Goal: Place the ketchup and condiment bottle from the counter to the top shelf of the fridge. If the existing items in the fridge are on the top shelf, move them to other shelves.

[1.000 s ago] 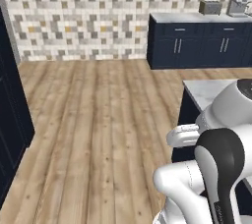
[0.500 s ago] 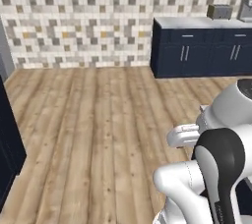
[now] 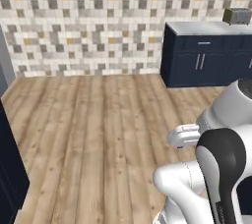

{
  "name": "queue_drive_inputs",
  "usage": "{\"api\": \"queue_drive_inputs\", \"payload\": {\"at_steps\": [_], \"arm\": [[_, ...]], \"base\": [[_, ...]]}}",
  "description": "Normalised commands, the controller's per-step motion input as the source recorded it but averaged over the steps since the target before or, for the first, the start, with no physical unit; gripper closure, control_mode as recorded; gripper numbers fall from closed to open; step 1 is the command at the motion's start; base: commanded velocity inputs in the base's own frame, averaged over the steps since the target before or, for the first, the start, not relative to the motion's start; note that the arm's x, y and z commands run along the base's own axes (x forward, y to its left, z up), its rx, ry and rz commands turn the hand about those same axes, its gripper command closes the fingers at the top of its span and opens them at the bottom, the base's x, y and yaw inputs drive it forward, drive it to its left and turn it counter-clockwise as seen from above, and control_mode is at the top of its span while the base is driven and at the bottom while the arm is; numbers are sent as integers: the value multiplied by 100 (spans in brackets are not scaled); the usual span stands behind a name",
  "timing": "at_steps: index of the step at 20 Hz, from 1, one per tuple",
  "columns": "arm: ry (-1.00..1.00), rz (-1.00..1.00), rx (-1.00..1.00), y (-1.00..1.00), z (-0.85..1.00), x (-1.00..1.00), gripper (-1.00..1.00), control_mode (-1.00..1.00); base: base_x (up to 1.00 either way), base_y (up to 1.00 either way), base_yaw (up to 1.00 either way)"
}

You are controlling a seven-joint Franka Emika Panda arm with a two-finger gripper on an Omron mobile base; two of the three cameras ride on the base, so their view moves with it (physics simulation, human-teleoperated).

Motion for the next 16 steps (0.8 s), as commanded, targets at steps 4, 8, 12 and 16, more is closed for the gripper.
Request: {"api": "queue_drive_inputs", "payload": {"at_steps": [4, 8, 12, 16], "arm": [[0, 0, 0, 0, 0, 0, -100, 100], [0, 0, 0, 0, 0, 0, -100, 100], [0, 0, 0, 0, 0, 0, -100, 100], [0, 0, 0, 0, 0, 0, -100, 100]], "base": [[100, 55, -3], [100, 62, -23], [73, 73, -73], [53, 65, -80]]}}
